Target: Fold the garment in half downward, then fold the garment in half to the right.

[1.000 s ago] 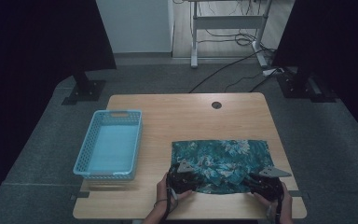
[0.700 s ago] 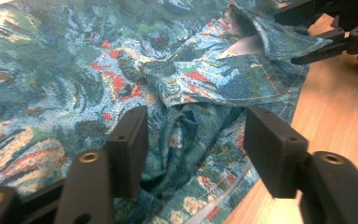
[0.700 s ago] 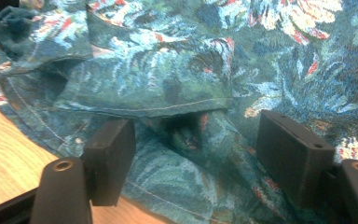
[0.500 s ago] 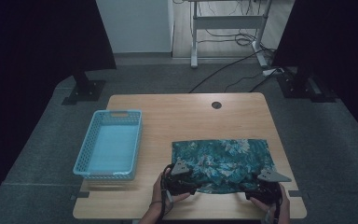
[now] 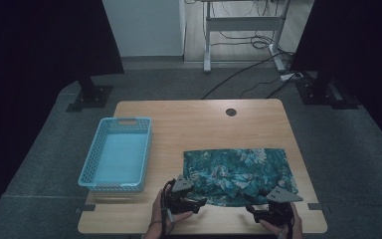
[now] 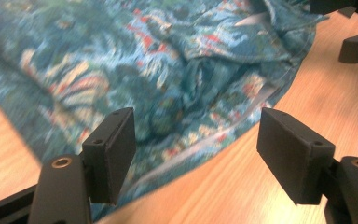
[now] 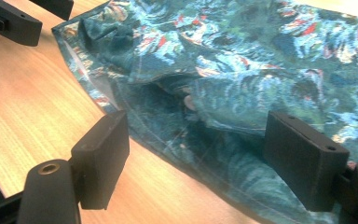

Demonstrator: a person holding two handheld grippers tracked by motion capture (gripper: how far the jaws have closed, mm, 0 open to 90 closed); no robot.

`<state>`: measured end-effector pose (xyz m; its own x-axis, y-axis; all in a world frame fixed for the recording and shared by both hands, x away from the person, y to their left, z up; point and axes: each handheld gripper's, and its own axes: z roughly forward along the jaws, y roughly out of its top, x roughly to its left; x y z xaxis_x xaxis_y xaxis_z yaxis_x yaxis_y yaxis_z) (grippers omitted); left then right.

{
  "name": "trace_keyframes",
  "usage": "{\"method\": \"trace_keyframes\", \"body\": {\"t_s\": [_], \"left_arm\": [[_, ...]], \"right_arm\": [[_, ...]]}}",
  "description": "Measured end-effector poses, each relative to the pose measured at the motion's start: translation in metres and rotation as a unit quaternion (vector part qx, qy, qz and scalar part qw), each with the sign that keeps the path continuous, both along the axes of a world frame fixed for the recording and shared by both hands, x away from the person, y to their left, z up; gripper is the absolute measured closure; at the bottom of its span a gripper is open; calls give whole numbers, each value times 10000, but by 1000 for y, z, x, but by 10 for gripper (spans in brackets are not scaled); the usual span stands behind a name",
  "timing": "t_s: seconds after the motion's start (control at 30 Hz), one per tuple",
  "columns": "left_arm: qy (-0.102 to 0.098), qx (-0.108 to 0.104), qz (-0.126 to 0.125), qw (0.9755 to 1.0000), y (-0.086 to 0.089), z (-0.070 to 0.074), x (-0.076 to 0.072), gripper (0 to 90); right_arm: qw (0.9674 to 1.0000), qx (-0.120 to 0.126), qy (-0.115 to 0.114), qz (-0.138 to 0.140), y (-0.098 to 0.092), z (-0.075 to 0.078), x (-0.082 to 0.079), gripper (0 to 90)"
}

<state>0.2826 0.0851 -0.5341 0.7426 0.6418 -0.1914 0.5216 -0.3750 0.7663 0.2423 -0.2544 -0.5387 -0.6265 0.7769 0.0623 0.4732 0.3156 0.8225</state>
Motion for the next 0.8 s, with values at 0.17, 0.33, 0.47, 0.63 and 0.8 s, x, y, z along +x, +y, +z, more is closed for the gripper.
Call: {"method": "trace_keyframes", "body": {"t_s": [0.17,0.33,0.47,0.63,0.8], "left_arm": [[-7,-7,119,9999,13,-1,-7,288],[10,29,251,9997,26,-4,-9,285],[37,-9,353,9994,30,-4,-6,285],[34,55,382,9993,30,-5,-6,291],[33,52,432,9990,31,-5,-5,282]], "right_arm": [[10000,-31,49,65,5,-1,-2,224],[9998,-92,58,170,11,-3,-4,220],[9997,-106,25,197,13,-2,-6,221],[9997,-124,-20,226,14,-2,-7,221],[9995,-126,-103,265,16,0,-10,220]]}}
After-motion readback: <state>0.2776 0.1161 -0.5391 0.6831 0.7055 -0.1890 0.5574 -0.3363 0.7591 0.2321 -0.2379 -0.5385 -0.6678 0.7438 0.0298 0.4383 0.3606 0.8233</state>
